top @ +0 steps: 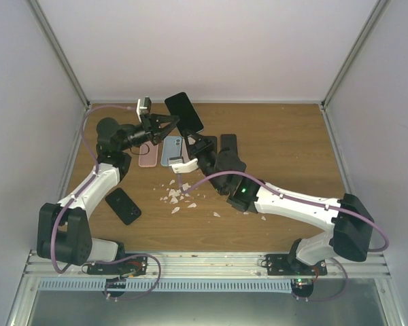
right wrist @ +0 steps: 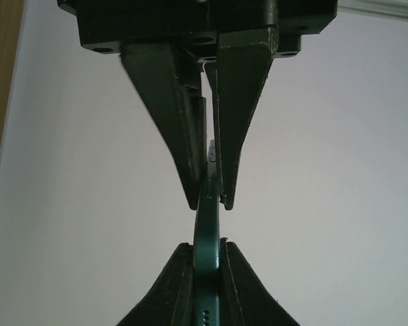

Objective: Take the phone out of the phone case
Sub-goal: Place the phone at the center of the board.

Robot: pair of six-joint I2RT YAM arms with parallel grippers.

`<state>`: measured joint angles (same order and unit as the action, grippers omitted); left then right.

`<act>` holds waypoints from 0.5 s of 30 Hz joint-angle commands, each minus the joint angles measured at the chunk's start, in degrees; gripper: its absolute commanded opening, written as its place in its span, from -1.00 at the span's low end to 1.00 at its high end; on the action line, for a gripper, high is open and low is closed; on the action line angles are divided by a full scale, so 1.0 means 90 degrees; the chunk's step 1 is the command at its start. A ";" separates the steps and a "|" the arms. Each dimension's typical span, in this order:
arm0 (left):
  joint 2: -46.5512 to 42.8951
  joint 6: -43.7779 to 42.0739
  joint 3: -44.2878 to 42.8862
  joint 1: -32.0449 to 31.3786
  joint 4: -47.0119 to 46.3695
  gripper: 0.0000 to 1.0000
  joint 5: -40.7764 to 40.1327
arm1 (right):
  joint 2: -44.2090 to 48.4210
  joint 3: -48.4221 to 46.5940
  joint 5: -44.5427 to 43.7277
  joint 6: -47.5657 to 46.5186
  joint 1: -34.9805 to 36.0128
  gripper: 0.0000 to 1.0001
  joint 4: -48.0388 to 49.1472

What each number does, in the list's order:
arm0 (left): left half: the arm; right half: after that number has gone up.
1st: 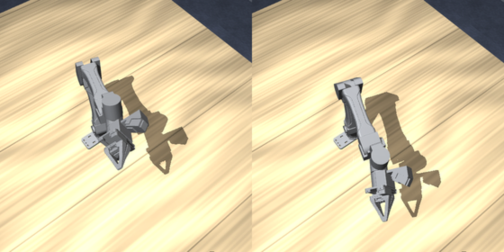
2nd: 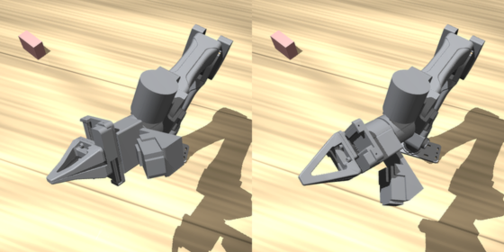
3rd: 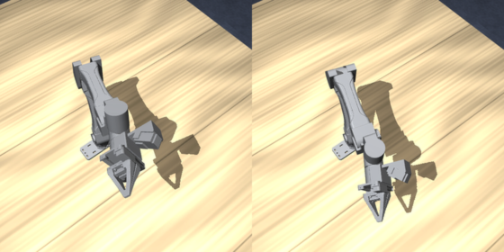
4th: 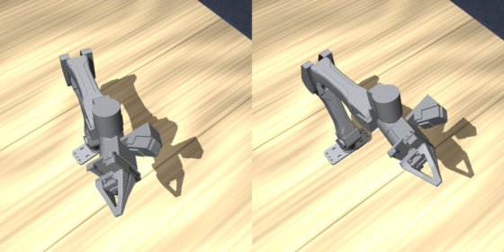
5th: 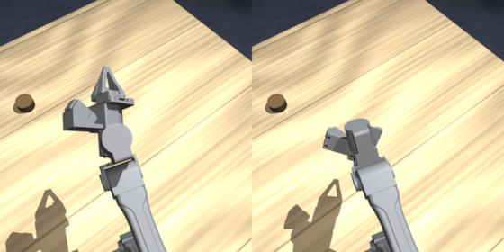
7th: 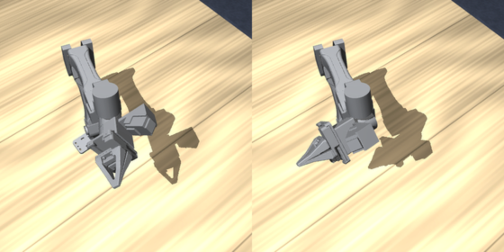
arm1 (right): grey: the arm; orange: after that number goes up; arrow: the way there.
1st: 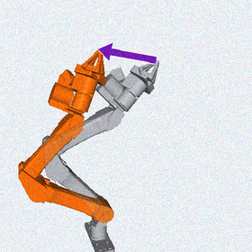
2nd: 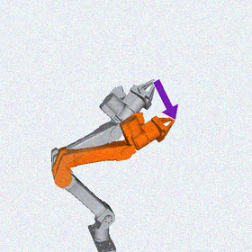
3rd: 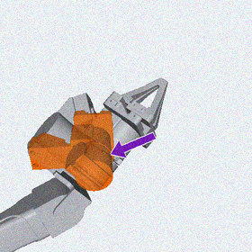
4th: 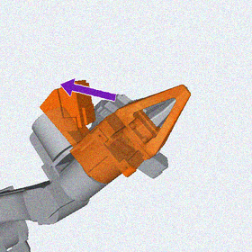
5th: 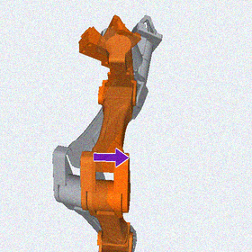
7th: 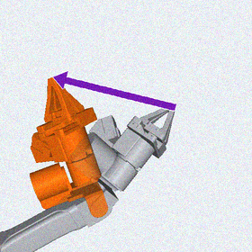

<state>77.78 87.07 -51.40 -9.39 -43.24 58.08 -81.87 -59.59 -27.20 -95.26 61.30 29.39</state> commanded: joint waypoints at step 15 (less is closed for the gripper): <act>0.0675 -0.2503 -0.1495 -0.0119 0.1347 -1.00 0.0784 | 0.1280 -0.0767 0.0447 0.2817 -0.0497 0.77 -0.2746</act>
<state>82.74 76.05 -60.16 -10.66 -34.63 62.19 -74.11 -61.39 -26.09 -82.06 59.44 16.14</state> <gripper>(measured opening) 0.071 0.871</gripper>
